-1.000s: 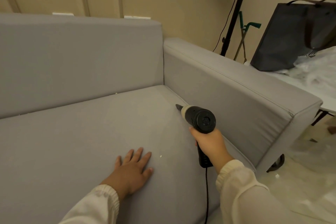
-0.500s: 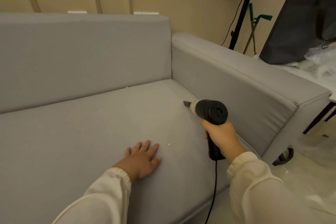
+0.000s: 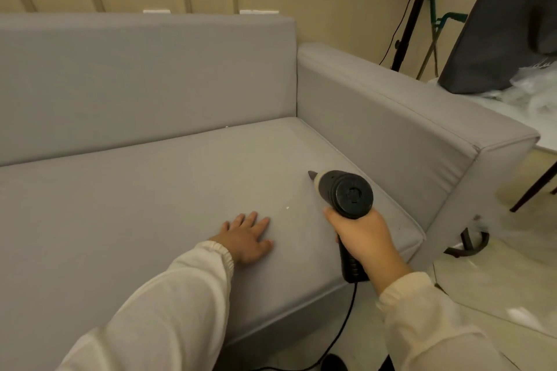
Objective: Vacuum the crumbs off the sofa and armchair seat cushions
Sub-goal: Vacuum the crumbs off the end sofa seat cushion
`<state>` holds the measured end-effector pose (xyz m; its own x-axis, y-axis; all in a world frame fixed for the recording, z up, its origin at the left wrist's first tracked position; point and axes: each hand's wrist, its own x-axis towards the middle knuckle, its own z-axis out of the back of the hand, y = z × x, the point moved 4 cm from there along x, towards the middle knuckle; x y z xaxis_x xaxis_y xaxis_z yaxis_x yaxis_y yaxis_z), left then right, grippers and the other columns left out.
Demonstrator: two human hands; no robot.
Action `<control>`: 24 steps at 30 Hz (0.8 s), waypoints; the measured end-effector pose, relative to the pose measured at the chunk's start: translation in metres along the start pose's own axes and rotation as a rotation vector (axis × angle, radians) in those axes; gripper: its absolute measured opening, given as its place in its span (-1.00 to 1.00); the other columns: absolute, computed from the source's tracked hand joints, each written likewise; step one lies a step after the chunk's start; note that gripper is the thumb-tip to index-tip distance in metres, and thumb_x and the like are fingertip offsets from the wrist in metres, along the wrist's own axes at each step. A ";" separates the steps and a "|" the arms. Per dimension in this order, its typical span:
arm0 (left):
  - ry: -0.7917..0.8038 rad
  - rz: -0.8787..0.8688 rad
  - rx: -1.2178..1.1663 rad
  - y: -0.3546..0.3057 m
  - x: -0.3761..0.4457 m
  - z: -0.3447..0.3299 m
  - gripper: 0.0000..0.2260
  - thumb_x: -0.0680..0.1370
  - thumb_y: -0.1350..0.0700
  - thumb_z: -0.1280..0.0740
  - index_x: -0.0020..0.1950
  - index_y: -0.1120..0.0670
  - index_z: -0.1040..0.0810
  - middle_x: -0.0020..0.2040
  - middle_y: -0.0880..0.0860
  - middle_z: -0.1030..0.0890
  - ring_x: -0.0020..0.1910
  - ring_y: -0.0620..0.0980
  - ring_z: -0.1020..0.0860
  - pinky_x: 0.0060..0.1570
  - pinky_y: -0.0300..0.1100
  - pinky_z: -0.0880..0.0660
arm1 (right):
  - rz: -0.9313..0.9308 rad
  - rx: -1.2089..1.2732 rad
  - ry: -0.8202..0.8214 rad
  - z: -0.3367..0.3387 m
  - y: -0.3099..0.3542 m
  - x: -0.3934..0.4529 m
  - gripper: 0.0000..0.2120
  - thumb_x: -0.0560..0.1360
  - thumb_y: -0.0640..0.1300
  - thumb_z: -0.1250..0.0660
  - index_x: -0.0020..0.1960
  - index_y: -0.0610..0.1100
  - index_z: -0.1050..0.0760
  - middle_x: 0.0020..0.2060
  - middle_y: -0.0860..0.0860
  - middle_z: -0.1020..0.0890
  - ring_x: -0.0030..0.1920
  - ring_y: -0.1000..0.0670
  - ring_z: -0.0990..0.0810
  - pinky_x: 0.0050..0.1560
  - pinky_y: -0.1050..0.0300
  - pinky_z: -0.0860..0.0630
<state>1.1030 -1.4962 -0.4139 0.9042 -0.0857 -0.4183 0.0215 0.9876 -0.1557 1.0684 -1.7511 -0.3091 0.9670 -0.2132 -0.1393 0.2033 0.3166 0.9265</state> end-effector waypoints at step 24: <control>0.146 0.084 0.055 -0.015 -0.076 -0.022 -0.31 0.65 -0.36 -0.07 0.69 -0.22 0.13 0.71 -0.01 0.16 0.68 0.18 0.14 0.61 0.24 0.05 | 0.026 0.038 0.117 0.027 -0.017 -0.118 -0.79 0.48 -0.03 -0.51 -0.16 -0.19 -0.65 -0.29 -0.18 -0.72 -0.28 -0.09 -0.68 -0.15 0.06 -0.61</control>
<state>1.0243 -1.5078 -0.3996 0.8325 -0.0171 -0.5537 -0.0241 0.9975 -0.0670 0.9465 -1.7558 -0.2990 0.9837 -0.0952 -0.1526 0.1738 0.2850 0.9426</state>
